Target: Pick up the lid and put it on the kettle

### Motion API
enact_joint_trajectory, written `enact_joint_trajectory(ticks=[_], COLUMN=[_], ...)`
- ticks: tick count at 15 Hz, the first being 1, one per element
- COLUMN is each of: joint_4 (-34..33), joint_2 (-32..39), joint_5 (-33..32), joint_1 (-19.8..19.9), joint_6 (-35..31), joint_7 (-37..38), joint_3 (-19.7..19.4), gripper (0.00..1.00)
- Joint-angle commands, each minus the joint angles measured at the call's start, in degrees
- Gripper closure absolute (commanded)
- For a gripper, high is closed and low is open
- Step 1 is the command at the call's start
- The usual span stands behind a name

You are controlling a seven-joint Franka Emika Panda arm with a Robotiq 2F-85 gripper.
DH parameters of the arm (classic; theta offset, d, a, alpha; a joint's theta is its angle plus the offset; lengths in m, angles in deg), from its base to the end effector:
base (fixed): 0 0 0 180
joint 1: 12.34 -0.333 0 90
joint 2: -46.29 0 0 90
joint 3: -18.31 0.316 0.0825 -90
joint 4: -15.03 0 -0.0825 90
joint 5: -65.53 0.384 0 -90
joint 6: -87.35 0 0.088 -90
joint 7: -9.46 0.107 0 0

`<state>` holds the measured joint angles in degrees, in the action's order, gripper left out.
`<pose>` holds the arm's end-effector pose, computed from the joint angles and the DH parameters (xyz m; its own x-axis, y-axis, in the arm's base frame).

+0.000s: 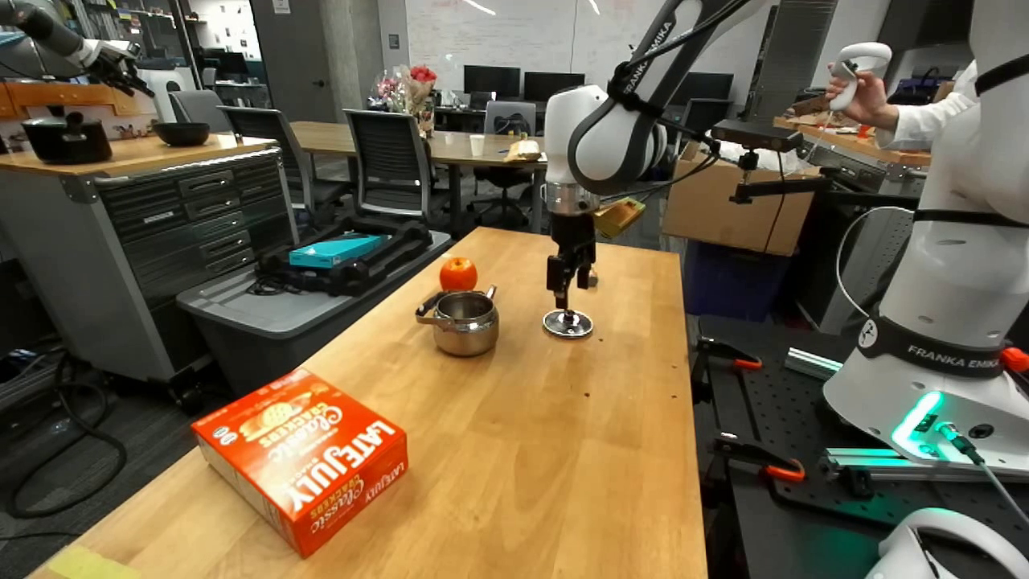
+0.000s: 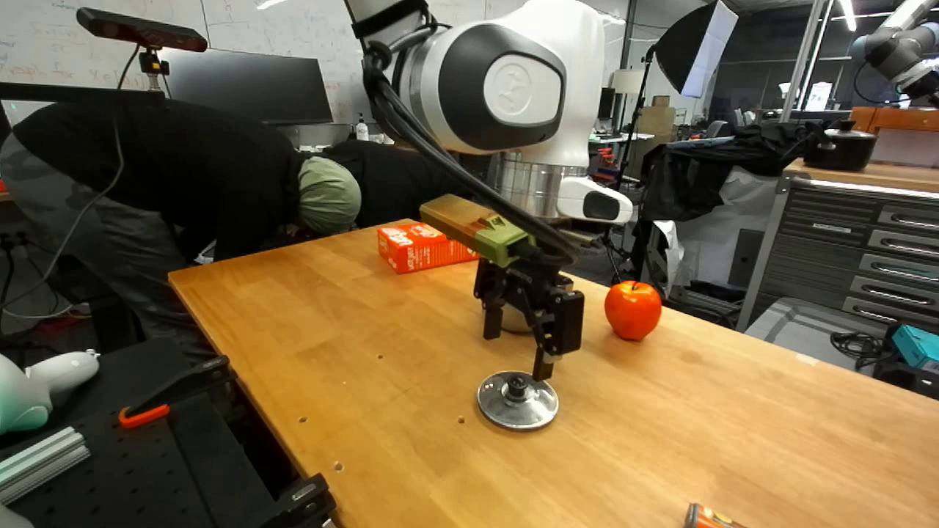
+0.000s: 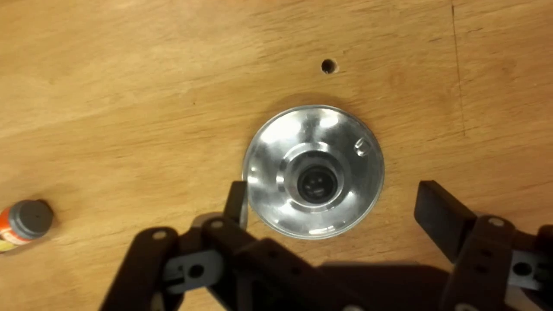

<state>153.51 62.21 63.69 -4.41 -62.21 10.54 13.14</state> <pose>0.4723 -0.1111 0.1901 0.9728 -0.2159 -0.0834 -0.2132 -0.9762 0.0402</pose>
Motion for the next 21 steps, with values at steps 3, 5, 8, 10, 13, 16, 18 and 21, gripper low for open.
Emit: enact_joint_trajectory(ticks=[3, 5, 8, 10, 13, 16, 18, 21], joint_4=[-1.68, -2.16, -3.15, -4.05, -5.00, -5.66, -5.91, -5.71], joint_2=[2.35, 3.08, 4.48, 5.52, 6.52, 7.16, 7.42, 7.46], joint_5=[2.26, 2.66, 2.85, 3.21, 3.65, 4.02, 4.06, 3.73], joint_1=[0.31, 0.43, 0.63, 0.89, 1.09, 1.04, 0.99, 0.79], joint_6=[-2.13, -1.87, -1.39, -1.00, -0.70, -0.62, -0.51, -0.64], joint_7=[-1.88, -1.96, -2.01, -1.96, -1.94, -1.69, -1.58, -1.50], joint_3=[0.18, 0.17, 0.16, 0.19, 0.29, 0.28, 0.24, 0.14], gripper=[0.00, 0.00, 0.00, 0.00, 0.02, 0.32, 0.47, 0.72])
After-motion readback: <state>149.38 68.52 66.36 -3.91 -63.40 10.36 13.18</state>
